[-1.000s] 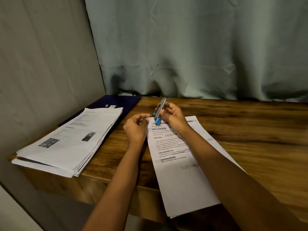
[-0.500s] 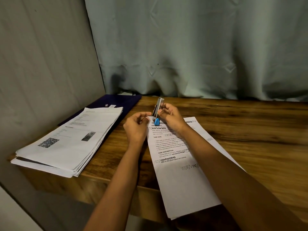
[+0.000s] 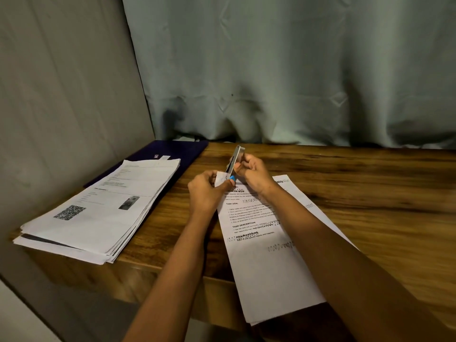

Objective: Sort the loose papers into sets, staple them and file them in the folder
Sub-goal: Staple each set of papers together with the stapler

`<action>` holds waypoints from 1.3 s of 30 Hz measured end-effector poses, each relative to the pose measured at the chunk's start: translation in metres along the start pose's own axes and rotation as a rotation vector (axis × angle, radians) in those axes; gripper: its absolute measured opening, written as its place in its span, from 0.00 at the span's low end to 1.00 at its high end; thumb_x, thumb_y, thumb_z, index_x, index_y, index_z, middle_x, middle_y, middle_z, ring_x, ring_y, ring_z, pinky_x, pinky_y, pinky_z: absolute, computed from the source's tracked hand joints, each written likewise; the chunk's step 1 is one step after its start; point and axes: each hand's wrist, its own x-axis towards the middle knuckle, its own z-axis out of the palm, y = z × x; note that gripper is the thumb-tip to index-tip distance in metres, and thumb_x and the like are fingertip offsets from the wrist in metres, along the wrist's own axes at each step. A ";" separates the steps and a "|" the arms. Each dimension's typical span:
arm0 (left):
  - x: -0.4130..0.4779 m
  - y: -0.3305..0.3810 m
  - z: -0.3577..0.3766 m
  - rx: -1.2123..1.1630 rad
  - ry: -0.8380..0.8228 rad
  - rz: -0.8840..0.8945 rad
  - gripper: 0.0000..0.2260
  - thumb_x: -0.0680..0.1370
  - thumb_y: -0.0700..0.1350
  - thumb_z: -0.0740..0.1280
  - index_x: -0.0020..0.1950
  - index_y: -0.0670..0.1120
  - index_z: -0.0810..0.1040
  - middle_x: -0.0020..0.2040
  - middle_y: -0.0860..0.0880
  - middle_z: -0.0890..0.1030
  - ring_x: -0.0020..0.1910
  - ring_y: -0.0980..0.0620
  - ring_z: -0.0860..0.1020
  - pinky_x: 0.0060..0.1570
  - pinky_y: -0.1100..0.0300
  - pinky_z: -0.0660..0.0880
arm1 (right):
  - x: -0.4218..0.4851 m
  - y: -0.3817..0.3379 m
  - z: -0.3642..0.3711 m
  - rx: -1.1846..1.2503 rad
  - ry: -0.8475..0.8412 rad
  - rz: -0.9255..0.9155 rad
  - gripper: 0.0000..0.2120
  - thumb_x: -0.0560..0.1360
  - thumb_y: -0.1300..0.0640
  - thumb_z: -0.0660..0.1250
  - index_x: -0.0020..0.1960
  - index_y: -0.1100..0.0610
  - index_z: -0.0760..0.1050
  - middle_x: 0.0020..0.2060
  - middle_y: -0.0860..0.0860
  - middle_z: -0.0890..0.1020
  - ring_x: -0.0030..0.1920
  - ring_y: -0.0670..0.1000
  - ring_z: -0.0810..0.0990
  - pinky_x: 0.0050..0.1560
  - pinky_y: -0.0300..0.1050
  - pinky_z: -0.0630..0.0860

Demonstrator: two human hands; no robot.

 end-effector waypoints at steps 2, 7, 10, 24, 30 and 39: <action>0.000 0.001 0.002 0.025 -0.001 0.017 0.12 0.72 0.48 0.74 0.52 0.45 0.81 0.46 0.51 0.83 0.42 0.58 0.80 0.39 0.64 0.76 | 0.000 0.000 0.001 -0.002 0.012 -0.002 0.13 0.80 0.66 0.59 0.63 0.59 0.72 0.54 0.54 0.80 0.55 0.50 0.79 0.49 0.38 0.78; -0.001 0.004 0.003 0.064 -0.007 0.044 0.10 0.73 0.48 0.72 0.51 0.46 0.80 0.45 0.52 0.82 0.40 0.59 0.79 0.34 0.70 0.71 | 0.001 0.000 0.001 -0.013 0.038 0.013 0.14 0.80 0.65 0.59 0.64 0.59 0.72 0.57 0.56 0.79 0.58 0.53 0.79 0.58 0.46 0.77; 0.001 0.001 0.002 0.035 0.006 0.015 0.12 0.71 0.48 0.74 0.50 0.45 0.81 0.45 0.51 0.83 0.41 0.58 0.79 0.36 0.68 0.73 | -0.001 0.000 0.001 -0.035 0.038 0.006 0.14 0.79 0.65 0.60 0.64 0.59 0.72 0.58 0.56 0.79 0.58 0.52 0.79 0.56 0.44 0.77; 0.005 -0.004 0.003 -0.253 -0.022 -0.288 0.10 0.72 0.37 0.74 0.51 0.46 0.80 0.48 0.48 0.82 0.46 0.51 0.82 0.51 0.52 0.80 | -0.009 -0.045 -0.032 -0.098 0.310 -0.153 0.17 0.81 0.62 0.59 0.70 0.61 0.68 0.57 0.50 0.75 0.52 0.44 0.75 0.51 0.33 0.74; 0.006 -0.004 0.005 -0.190 -0.005 -0.213 0.08 0.74 0.36 0.71 0.49 0.47 0.79 0.47 0.49 0.81 0.46 0.51 0.81 0.50 0.53 0.80 | -0.006 -0.044 -0.078 -0.810 0.385 -0.124 0.15 0.78 0.58 0.64 0.64 0.58 0.76 0.54 0.54 0.81 0.51 0.52 0.79 0.49 0.43 0.75; 0.014 0.001 0.010 -0.040 -0.029 -0.125 0.07 0.74 0.37 0.71 0.50 0.46 0.79 0.47 0.51 0.79 0.46 0.56 0.77 0.38 0.70 0.71 | -0.044 -0.019 -0.144 -1.352 0.357 0.177 0.12 0.77 0.50 0.65 0.56 0.56 0.79 0.44 0.53 0.81 0.43 0.53 0.79 0.43 0.48 0.79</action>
